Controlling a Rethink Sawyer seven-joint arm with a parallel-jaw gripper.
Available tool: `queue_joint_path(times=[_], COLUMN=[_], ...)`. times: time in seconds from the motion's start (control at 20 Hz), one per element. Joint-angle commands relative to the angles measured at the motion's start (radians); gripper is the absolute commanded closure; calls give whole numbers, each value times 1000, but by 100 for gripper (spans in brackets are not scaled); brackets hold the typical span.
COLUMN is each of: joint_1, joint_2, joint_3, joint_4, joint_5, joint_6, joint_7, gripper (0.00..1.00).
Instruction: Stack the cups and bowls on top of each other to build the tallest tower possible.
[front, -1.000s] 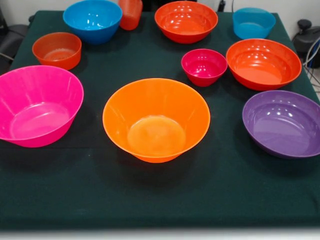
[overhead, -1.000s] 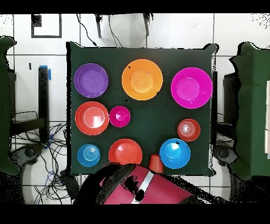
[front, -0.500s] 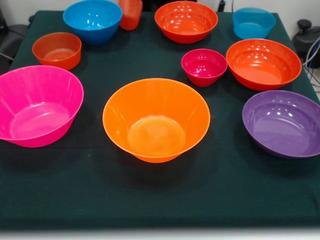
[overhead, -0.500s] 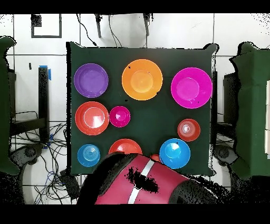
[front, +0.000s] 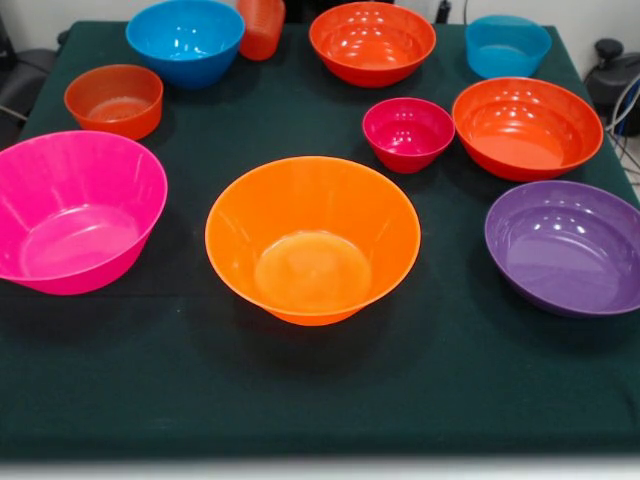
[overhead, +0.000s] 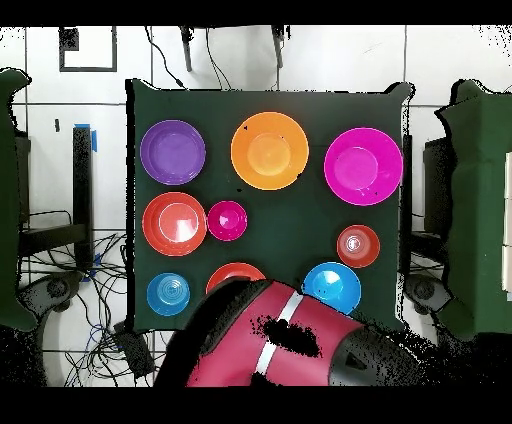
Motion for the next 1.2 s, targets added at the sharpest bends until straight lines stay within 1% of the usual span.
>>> queue_joint_path(times=[0.05, 0.35, 0.5, 0.75, 1.0, 1.2], joint_1=[-14, -20, -24, -12, -7, 0], joint_2=[105, 88, 61, 14, -44, -80], joint_3=[79, 90, 119, 144, 181, 195], joint_4=[-107, -123, -144, -161, -205, -232], joint_5=[-12, -12, -4, 19, 34, 41], joint_6=[49, 81, 137, 201, 323, 398], joint_7=[93, 85, 74, 61, 30, 21], gripper=[0, 0, 0, 0, 0, 0])
